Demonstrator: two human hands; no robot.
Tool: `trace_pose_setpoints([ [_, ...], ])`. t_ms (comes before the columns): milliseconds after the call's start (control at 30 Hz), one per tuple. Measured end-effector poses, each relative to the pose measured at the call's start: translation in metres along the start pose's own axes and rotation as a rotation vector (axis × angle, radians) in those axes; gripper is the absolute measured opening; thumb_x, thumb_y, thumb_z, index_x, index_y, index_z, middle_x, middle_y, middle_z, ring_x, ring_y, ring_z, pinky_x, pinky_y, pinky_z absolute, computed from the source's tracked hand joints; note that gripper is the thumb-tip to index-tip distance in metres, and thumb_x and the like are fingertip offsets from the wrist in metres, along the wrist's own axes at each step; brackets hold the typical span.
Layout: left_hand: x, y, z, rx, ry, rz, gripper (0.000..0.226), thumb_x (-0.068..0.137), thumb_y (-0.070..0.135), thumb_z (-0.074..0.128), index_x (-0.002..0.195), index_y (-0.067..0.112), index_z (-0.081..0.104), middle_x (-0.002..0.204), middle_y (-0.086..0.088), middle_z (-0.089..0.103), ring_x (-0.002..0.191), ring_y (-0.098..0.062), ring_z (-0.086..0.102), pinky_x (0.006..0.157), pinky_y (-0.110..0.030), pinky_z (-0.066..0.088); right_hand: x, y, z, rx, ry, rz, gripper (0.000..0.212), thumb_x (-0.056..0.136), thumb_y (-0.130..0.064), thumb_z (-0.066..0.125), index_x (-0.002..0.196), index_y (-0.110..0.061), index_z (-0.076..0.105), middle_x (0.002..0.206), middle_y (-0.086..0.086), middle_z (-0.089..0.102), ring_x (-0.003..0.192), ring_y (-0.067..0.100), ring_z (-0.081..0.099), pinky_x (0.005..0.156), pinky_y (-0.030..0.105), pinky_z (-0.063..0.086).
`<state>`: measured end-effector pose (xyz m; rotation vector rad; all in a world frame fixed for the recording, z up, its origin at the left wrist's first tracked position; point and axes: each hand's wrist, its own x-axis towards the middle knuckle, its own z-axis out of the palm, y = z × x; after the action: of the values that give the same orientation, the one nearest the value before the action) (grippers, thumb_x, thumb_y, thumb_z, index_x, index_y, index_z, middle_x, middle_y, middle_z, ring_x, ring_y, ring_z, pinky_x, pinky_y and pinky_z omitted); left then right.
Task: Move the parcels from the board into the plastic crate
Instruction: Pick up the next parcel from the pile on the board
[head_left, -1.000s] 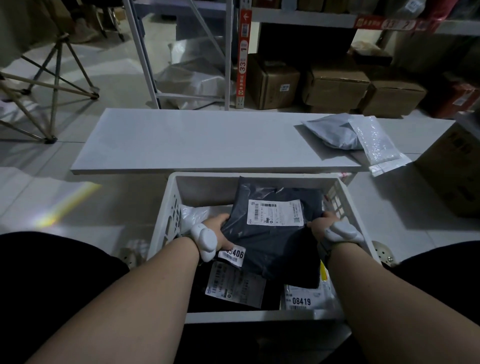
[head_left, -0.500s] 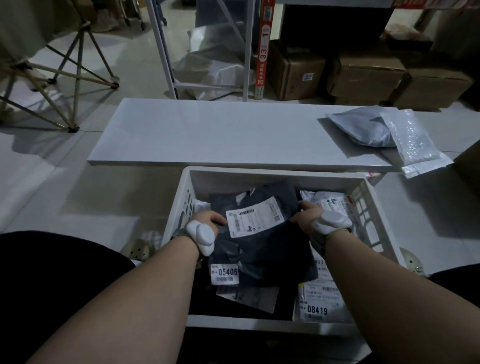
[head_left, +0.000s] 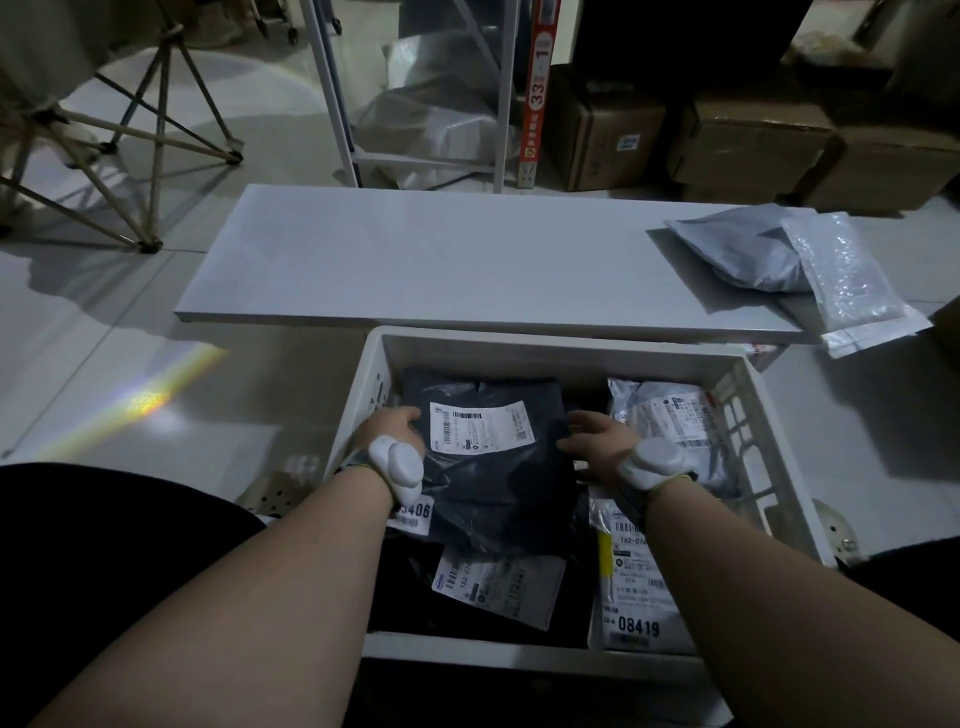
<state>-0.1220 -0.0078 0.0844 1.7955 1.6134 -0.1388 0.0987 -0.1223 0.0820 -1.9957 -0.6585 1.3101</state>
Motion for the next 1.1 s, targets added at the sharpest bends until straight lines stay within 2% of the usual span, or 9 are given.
trace_pose_setpoints([
  [67,-0.001,0.001,0.001,0.103,0.009,-0.002,0.062,0.087,0.015,0.056,0.145,0.017,0.035,0.146,-0.011,0.041,0.132,-0.032,0.042,0.109,-0.037,0.037,0.0,0.0,0.0,-0.061,0.003,-0.043,0.051,0.09,-0.003,0.059,0.138,-0.01,0.044,0.121,0.005,0.054,0.106,0.026,0.055,0.077,0.035,0.049],
  [167,-0.003,0.0,0.006,0.157,0.015,0.013,0.051,0.081,0.019,0.058,0.131,0.016,0.052,0.13,-0.011,0.057,0.117,-0.031,0.054,0.099,-0.034,0.046,0.003,0.002,-0.001,-0.225,0.057,-0.089,0.051,0.087,-0.012,0.063,0.136,-0.018,0.049,0.128,0.006,0.057,0.111,0.024,0.057,0.093,0.038,0.049],
  [267,-0.007,0.0,0.008,0.205,0.075,0.038,0.041,0.078,0.025,0.06,0.119,0.023,0.06,0.126,-0.008,0.059,0.111,-0.031,0.057,0.095,-0.037,0.049,0.0,0.0,0.001,-0.386,0.11,-0.126,0.051,0.085,-0.017,0.062,0.134,-0.022,0.05,0.125,0.008,0.061,0.107,0.029,0.061,0.09,0.039,0.052],
  [400,-0.012,0.005,0.013,0.315,0.02,0.087,0.052,0.081,0.025,0.059,0.132,0.03,0.048,0.137,-0.005,0.042,0.122,-0.031,0.047,0.105,-0.043,0.04,-0.003,-0.007,0.01,-0.615,0.091,-0.191,0.052,0.085,-0.019,0.061,0.135,-0.023,0.05,0.138,0.008,0.049,0.118,0.03,0.054,0.097,0.035,0.047],
  [500,-0.013,0.008,0.021,0.36,-0.119,0.119,0.06,0.083,0.026,0.064,0.139,0.021,0.041,0.141,-0.012,0.032,0.124,-0.031,0.046,0.106,-0.039,0.04,-0.006,-0.004,0.018,-0.754,-0.007,-0.206,0.052,0.086,-0.022,0.063,0.136,-0.025,0.048,0.142,0.007,0.043,0.125,0.028,0.047,0.102,0.032,0.042],
  [600,-0.017,0.007,0.028,0.406,-0.211,0.105,0.072,0.08,0.036,0.07,0.14,0.014,0.037,0.143,-0.018,0.027,0.125,-0.035,0.044,0.105,-0.035,0.041,-0.007,0.002,0.023,-0.86,-0.108,-0.181,0.056,0.085,-0.029,0.066,0.138,-0.027,0.046,0.143,0.007,0.04,0.128,0.028,0.044,0.106,0.032,0.04],
  [767,-0.014,0.003,0.035,0.415,-0.228,0.108,0.081,0.072,0.037,0.077,0.139,0.014,0.039,0.142,-0.015,0.034,0.126,-0.035,0.043,0.101,-0.033,0.04,-0.005,0.01,0.022,-0.952,-0.19,-0.18,0.06,0.085,-0.036,0.066,0.14,-0.032,0.043,0.147,0.006,0.034,0.134,0.028,0.037,0.11,0.031,0.035],
  [900,-0.014,0.005,0.045,0.538,-0.185,0.078,0.068,0.075,0.035,0.074,0.133,0.017,0.043,0.139,-0.011,0.039,0.124,-0.03,0.046,0.099,-0.034,0.041,-0.001,0.018,0.021,-0.954,-0.221,-0.187,0.061,0.085,-0.039,0.066,0.141,-0.032,0.042,0.149,0.005,0.034,0.136,0.026,0.035,0.112,0.032,0.032],
  [1100,-0.008,0.008,0.043,0.535,-0.33,0.074,0.074,0.08,0.039,0.069,0.14,0.009,0.038,0.142,-0.013,0.039,0.126,-0.027,0.047,0.098,-0.028,0.042,0.002,0.02,0.022,-0.98,-0.278,-0.192,0.057,0.09,-0.037,0.061,0.142,-0.029,0.041,0.149,0.006,0.037,0.137,0.025,0.035,0.111,0.032,0.032],
])
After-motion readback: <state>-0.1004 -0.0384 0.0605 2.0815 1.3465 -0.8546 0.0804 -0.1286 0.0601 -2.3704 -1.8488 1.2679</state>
